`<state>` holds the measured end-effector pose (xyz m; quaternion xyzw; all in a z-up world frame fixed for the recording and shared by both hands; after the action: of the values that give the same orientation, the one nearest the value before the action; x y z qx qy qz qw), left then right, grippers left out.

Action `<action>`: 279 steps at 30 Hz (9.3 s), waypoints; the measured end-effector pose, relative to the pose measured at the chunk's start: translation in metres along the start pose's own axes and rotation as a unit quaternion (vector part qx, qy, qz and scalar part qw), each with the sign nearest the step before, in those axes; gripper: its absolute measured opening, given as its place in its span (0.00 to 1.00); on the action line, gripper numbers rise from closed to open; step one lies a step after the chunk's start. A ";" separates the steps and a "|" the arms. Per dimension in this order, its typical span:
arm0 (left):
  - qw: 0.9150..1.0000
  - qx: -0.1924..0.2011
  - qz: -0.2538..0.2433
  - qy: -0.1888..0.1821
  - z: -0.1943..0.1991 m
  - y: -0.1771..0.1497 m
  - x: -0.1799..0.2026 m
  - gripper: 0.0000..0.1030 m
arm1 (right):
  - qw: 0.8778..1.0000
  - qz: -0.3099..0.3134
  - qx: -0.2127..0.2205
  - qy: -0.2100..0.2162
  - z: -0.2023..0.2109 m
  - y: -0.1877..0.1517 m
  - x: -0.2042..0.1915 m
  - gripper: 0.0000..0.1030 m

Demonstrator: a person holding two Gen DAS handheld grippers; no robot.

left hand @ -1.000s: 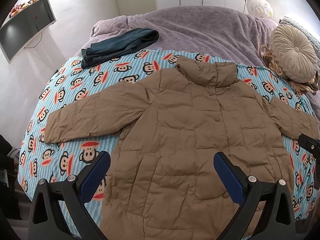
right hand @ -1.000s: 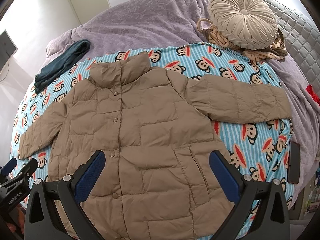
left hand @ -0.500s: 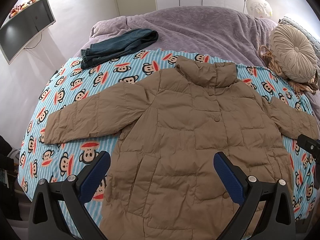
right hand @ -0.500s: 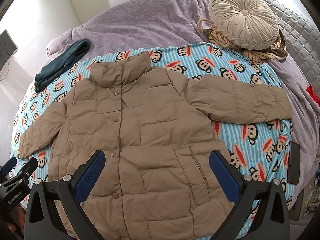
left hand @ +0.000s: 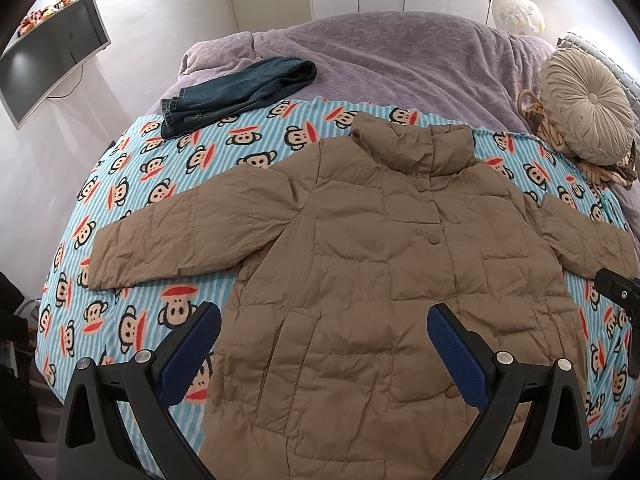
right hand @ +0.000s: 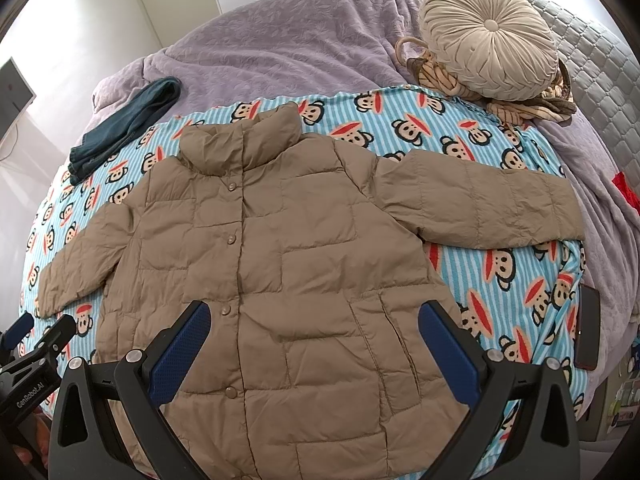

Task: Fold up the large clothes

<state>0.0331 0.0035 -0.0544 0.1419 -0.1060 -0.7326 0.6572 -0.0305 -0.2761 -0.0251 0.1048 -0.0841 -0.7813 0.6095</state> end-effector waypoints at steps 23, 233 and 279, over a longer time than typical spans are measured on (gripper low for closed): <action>1.000 -0.007 0.000 0.000 -0.002 -0.001 0.000 1.00 | 1.000 0.001 0.003 -0.008 -0.002 0.003 -0.001 1.00; 0.997 -0.032 0.032 -0.063 -0.131 0.060 -0.037 1.00 | 0.979 -0.120 -0.074 0.149 -0.139 0.050 0.030 0.97; 0.989 -0.088 -0.078 -0.092 -0.108 0.035 0.201 1.00 | 0.836 -0.489 0.064 0.239 -0.157 0.045 0.405 0.99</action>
<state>0.0836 -0.1967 -0.1573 0.0229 -0.0898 -0.7979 0.5956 -0.0420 -0.6800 -0.1893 0.3546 0.0772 -0.9211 0.1411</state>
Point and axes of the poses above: each gripper's, at about its wrist camera, not at the fingertips, and z roughly against the way its jaws point, x to its right, y to its top, the point moved 6 cm from there along -z, roughly the way its jaws point, and after that the axes turned 10 degrees about -x, right-handed, at the moved point
